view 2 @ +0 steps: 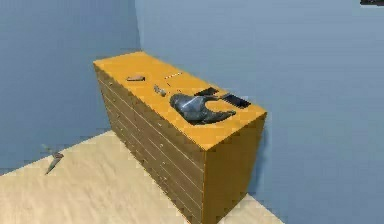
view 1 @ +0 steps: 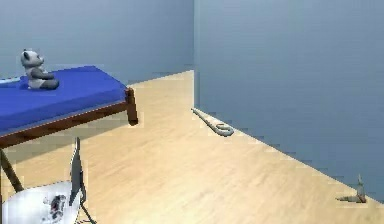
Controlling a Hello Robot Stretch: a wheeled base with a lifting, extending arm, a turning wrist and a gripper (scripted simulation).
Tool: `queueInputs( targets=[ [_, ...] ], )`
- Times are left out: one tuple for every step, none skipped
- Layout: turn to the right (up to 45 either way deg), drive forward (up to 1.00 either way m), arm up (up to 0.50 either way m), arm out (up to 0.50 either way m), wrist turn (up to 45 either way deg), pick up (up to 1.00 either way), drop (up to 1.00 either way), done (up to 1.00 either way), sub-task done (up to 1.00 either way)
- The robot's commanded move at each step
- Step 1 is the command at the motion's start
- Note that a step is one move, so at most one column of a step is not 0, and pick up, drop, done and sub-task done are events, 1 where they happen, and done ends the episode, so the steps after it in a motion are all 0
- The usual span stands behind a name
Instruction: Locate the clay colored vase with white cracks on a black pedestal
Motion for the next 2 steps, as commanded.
queueInputs(
  targets=[
    [0.0, 1.0, 0.0, 0.0, 0.0, 0.0, 0.0, 0.0, 0.0],
    [-21.0, 0.0, 0.0, 0.0, 0.0, 0.0, 0.0, 0.0, 0.0]
  ],
)
